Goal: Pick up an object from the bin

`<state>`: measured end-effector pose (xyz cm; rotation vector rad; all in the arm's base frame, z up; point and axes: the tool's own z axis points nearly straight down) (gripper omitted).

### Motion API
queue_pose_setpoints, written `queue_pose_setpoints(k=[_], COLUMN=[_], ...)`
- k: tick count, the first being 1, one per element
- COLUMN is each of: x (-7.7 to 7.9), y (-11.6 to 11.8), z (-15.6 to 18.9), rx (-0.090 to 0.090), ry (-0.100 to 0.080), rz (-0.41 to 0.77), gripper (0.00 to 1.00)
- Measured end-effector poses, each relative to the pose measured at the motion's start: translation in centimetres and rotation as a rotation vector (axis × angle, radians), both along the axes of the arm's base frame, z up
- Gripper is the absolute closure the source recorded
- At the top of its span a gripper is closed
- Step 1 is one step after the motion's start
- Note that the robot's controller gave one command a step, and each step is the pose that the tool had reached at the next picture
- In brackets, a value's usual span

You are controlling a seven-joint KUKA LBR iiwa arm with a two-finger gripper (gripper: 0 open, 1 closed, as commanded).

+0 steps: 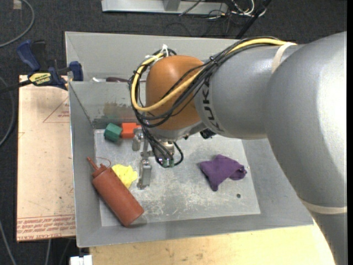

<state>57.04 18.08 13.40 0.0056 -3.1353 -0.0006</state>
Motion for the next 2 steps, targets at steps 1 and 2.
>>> queue_pose_setpoints(k=[1,2], x=[0.2,0.6], y=[-0.1,-0.4], z=[0.5,-3.4], rx=[0.001,0.001], ry=[-0.007,-0.008], rz=[-0.003,-0.3], gripper=[0.0,0.0])
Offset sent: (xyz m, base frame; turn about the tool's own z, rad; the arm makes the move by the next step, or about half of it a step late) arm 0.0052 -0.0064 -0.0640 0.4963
